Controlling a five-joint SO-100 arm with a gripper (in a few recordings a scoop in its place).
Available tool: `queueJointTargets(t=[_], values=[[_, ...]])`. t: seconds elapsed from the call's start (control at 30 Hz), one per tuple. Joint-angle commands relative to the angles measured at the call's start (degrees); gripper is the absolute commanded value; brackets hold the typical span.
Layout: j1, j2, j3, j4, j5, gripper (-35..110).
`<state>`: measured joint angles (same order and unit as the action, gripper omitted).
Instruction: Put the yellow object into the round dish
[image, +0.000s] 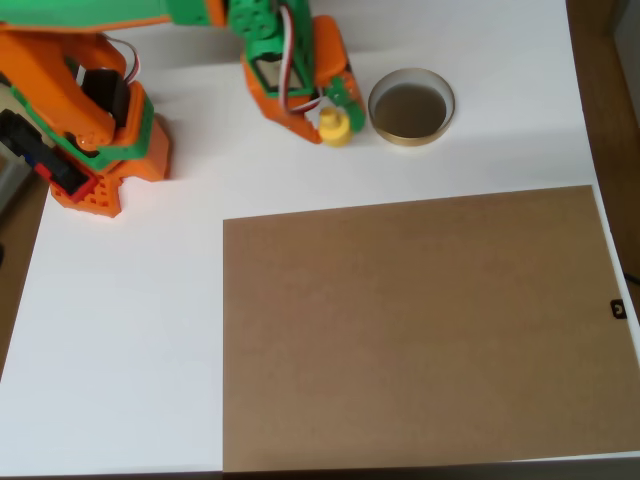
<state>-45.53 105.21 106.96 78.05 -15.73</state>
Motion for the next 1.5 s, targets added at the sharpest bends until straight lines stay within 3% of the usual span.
queueJointTargets(t=[0.0,0.67,1.47], values=[[-2.81,-2.46,-7.65,1.67,-0.62,0],[-9.32,-24.35,-25.66,5.10,-1.67,0],[-16.17,-36.39,-43.77,7.65,-2.29,0]])
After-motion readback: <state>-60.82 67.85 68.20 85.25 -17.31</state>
